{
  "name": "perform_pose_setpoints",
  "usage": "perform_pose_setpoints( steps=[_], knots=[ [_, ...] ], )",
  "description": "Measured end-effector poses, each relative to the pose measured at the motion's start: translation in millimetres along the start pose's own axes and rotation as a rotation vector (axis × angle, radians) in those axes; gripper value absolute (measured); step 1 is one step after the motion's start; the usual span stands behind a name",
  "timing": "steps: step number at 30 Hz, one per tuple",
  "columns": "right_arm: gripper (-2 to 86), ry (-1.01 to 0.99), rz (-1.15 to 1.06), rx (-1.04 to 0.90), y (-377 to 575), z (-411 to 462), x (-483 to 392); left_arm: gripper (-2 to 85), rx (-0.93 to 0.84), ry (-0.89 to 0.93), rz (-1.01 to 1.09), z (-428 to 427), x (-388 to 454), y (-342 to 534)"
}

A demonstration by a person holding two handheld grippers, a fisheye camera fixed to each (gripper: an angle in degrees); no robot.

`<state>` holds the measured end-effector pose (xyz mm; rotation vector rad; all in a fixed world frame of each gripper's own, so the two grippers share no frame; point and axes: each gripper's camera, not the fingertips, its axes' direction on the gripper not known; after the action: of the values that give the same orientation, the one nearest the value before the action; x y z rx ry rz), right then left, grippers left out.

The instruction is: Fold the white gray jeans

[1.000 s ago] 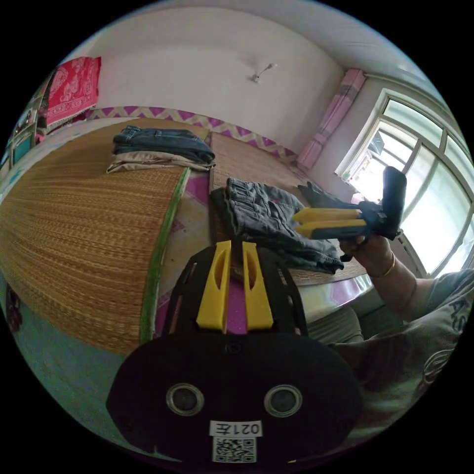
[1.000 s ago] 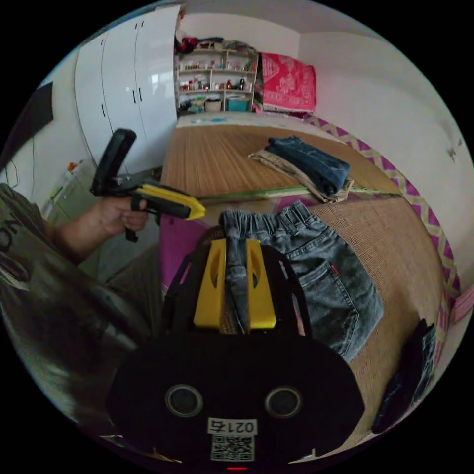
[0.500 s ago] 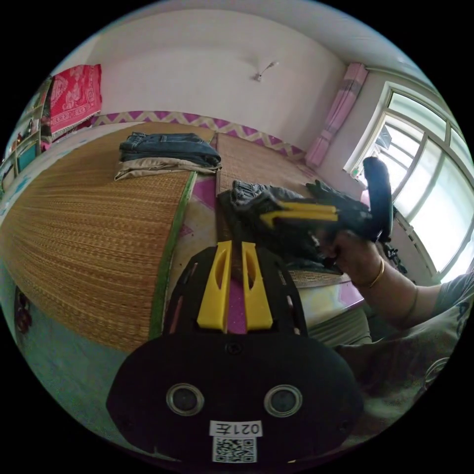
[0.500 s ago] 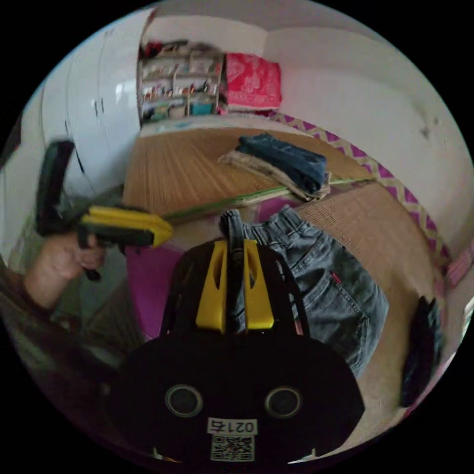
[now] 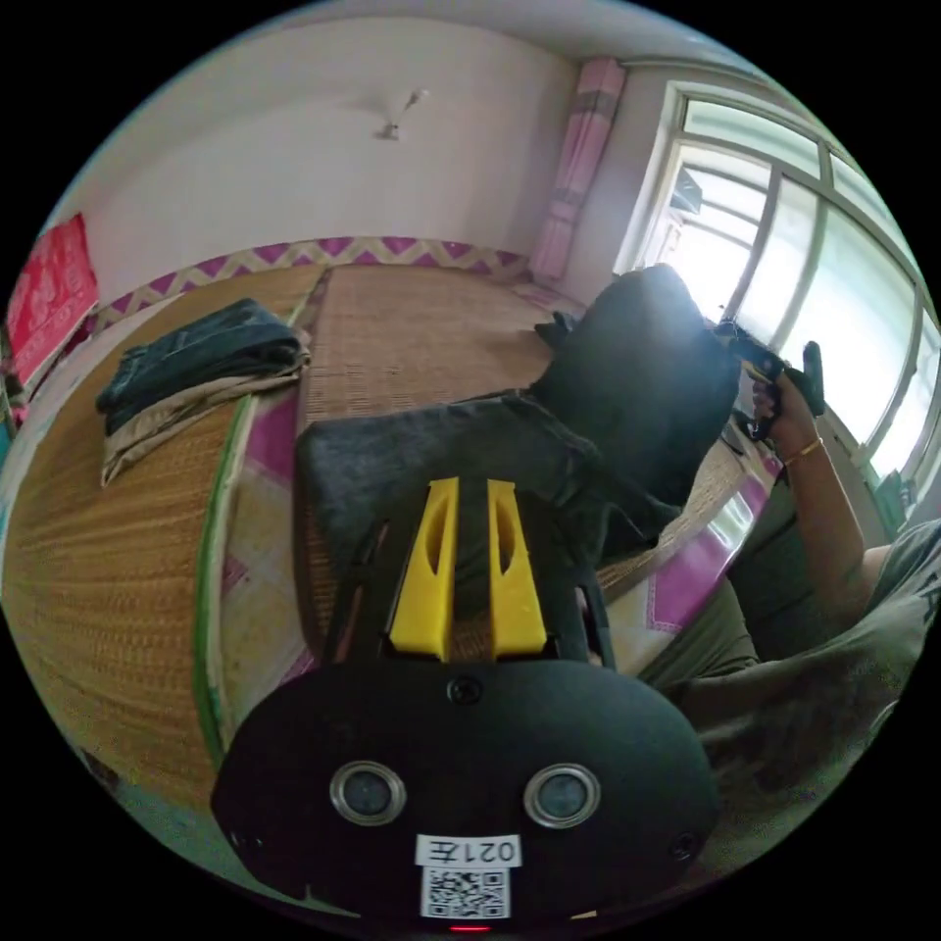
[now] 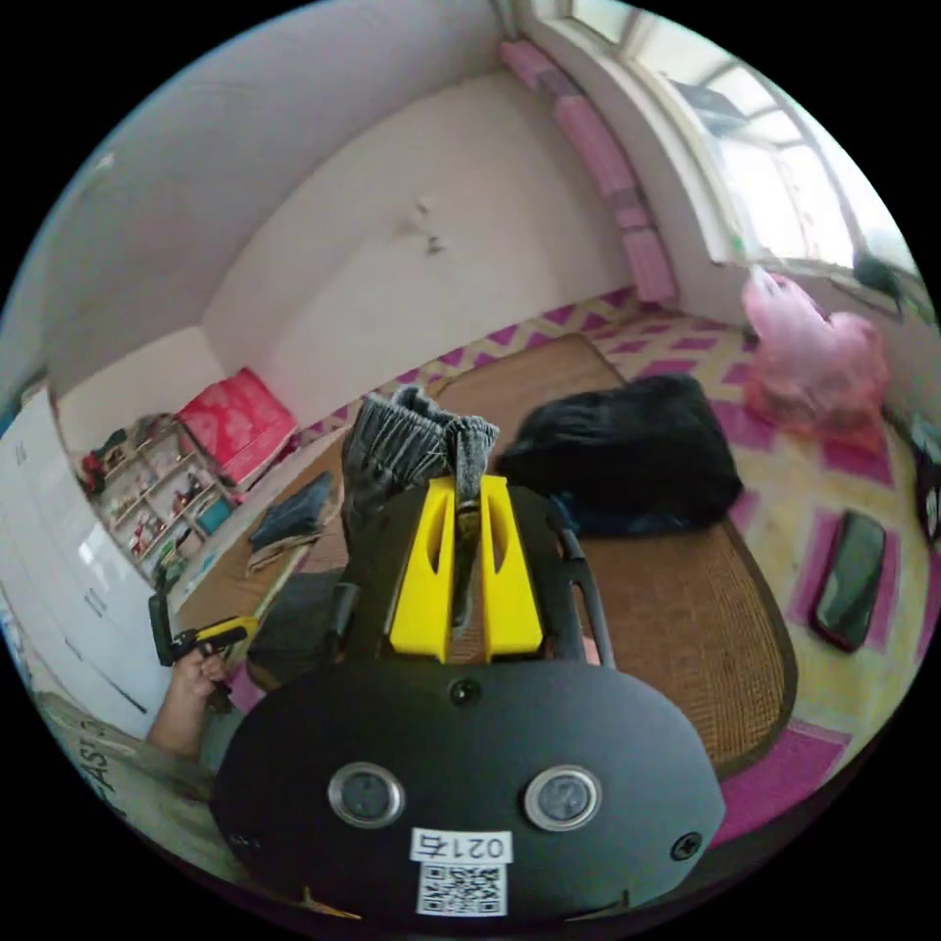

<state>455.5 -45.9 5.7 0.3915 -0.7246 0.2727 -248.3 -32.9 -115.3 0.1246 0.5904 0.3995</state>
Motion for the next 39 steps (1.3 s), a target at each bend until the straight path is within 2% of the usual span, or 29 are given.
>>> perform_pose_setpoints(
  steps=[1,3,4,6,15,21,24,28,30,33,39],
  knots=[
    [4.7,0.014,0.039,-0.031,2,6,20,5.4,-0.032,-0.001,0.000,11,0,-4],
    [4.6,0.077,0.164,-0.224,15,38,86,6.0,-0.163,-0.047,0.001,53,-1,-11],
    [4.5,0.043,0.228,-0.255,18,42,101,6.0,-0.133,-0.038,0.001,54,-2,-12],
    [4.3,-0.169,0.354,-0.159,14,20,134,6.0,-0.137,-0.005,-0.032,60,-5,-19],
    [4.2,-0.226,0.295,-0.171,-50,-41,145,3.6,-0.233,-0.031,0.028,102,14,-81],
    [4.3,-0.140,0.318,-0.108,-43,-86,170,3.8,-0.286,0.009,0.104,120,35,-111],
    [4.6,-0.119,0.391,-0.184,-26,-71,193,3.5,-0.226,0.019,0.099,106,34,-111],
    [5.6,-0.143,0.355,-0.168,-33,-87,192,4.4,-0.105,0.115,0.134,82,47,-119],
    [6.8,-0.074,0.336,-0.160,-35,-98,188,6.6,-0.105,0.159,0.232,90,76,-133],
    [7.3,-0.055,0.351,-0.150,-29,-107,192,8.4,-0.188,0.112,0.381,123,119,-146],
    [6.8,-0.103,0.365,-0.119,-7,-114,190,9.6,-0.270,0.046,0.497,154,133,-153]
  ],
)
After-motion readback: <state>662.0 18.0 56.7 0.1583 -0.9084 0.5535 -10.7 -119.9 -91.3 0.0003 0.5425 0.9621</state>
